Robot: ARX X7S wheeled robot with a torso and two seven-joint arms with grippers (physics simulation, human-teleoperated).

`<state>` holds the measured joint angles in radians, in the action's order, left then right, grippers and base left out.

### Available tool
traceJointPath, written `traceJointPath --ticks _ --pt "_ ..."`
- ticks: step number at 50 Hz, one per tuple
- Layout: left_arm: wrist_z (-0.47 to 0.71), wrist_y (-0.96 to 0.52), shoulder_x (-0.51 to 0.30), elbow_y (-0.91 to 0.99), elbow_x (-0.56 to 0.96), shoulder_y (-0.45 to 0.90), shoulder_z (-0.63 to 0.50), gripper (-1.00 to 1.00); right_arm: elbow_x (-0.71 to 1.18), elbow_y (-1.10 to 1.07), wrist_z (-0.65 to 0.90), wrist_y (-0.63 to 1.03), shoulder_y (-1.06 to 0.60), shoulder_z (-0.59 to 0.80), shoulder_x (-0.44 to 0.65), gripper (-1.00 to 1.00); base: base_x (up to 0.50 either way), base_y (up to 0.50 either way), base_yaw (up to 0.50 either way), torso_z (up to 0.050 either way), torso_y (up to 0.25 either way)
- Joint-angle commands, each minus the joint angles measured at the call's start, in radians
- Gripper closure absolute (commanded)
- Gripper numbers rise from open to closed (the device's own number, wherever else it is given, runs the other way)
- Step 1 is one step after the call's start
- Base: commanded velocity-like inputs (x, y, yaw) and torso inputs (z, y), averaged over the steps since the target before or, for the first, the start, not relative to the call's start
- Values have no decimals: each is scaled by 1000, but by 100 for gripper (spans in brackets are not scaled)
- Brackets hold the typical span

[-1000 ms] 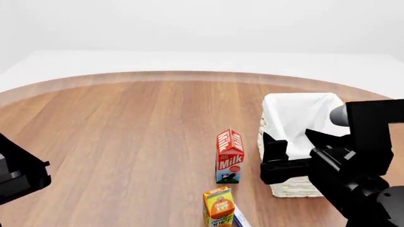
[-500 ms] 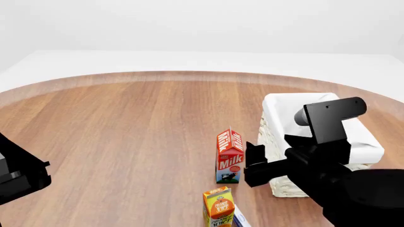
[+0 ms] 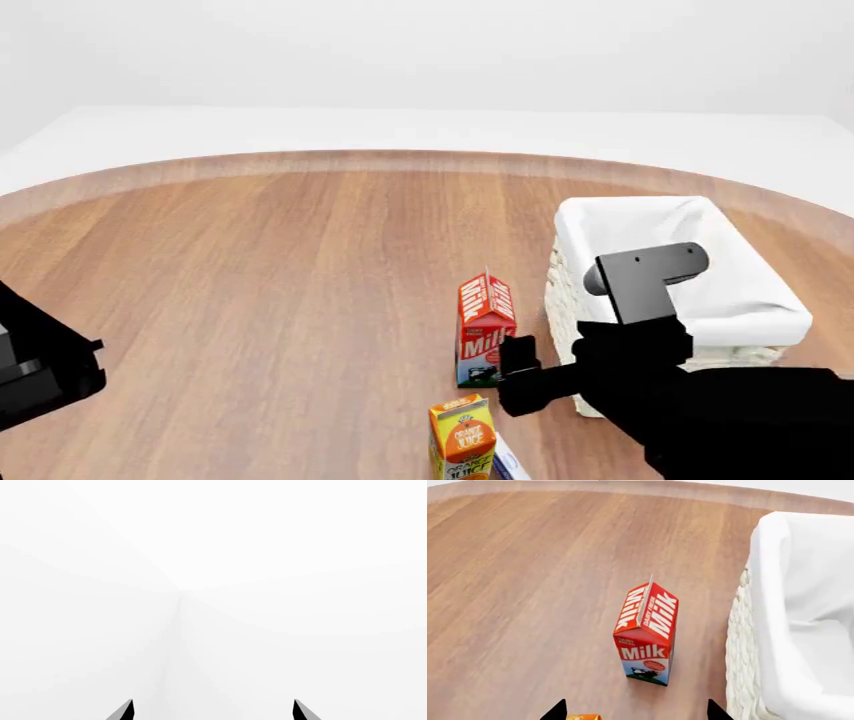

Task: Pick up the cream cheese box and the butter, and put them in the basket.

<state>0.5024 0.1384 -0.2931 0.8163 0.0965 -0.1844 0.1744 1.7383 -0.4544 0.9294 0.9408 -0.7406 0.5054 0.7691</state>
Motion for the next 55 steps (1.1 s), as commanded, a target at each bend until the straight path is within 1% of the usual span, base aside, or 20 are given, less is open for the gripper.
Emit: traceJointPath --ticks 1,11,40,55 --pt "-18 -8 16 0 -6 0 27 -100 -70 32 -52 -10 53 -6 -3 -100 0 0 0 0 0" --pt "-14 -8 13 2 -8 -2 24 -100 -104 42 -69 -24 100 -5 22 -100 0 0 0 0 0" --pt "-4 -3 3 -3 -10 -5 14 -100 -228 123 -150 -56 189 37 30 -100 0 0 0 0 0" --pt "2 -4 -2 -2 -11 -6 8 -100 -262 140 -172 -71 226 54 33 -100 0 0 0 0 0"
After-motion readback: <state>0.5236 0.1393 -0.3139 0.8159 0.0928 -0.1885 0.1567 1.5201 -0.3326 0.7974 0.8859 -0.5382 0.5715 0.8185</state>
